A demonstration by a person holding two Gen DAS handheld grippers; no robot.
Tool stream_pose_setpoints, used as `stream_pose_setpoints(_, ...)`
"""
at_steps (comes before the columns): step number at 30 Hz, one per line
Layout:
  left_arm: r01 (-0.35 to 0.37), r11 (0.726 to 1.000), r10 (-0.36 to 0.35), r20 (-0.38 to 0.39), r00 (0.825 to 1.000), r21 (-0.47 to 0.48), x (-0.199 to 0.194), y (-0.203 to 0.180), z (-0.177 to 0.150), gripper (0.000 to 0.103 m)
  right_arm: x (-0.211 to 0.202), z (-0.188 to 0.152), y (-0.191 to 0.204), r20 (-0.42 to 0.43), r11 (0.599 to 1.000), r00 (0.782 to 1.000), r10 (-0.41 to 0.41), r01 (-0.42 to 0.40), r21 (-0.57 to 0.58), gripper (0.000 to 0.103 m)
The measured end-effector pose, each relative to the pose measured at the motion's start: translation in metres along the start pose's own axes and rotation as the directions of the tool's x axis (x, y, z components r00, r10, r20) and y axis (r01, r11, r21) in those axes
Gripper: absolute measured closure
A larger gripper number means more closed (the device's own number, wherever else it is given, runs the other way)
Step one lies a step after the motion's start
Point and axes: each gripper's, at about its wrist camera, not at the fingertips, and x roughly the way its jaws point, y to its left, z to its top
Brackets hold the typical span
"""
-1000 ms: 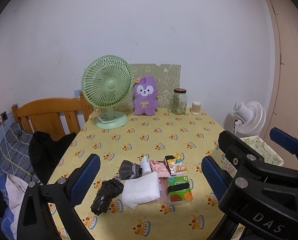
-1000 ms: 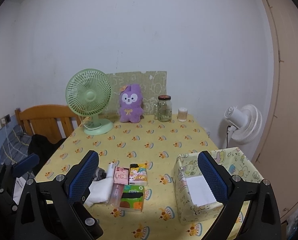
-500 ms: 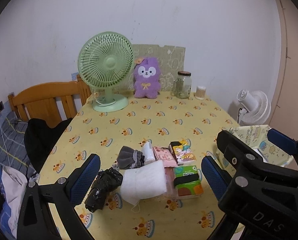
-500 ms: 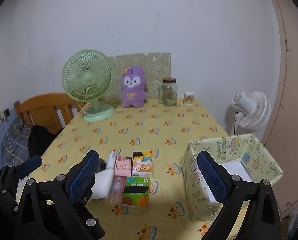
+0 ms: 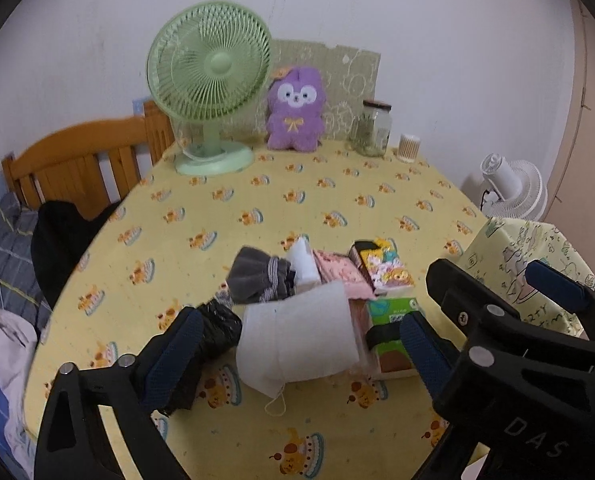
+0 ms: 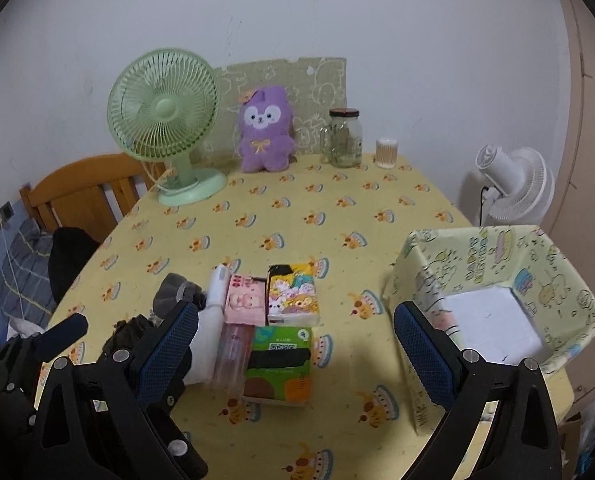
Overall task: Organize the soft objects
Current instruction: 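Grasp the white cloth with the left tool while the right tool grasps the green tissue pack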
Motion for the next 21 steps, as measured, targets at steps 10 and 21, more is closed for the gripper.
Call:
stream_pose_setpoints(10,-0.025,0.999,0.023,-0.094,0.995,-0.023,0.037,0.009,-0.009,0.014,0.037,-0.009,0.005,-0.096,1.000,0.995,0.003,-0.005,-0.024,0.003)
stream_pose_setpoints(21,-0.011,0.996,0.028,-0.193,0.981,0.086,0.068,0.003,-0.017,0.046,0.073,-0.021,0.003,-0.209,0.997,0.977,0.033,-0.046,-0.060,0.003)
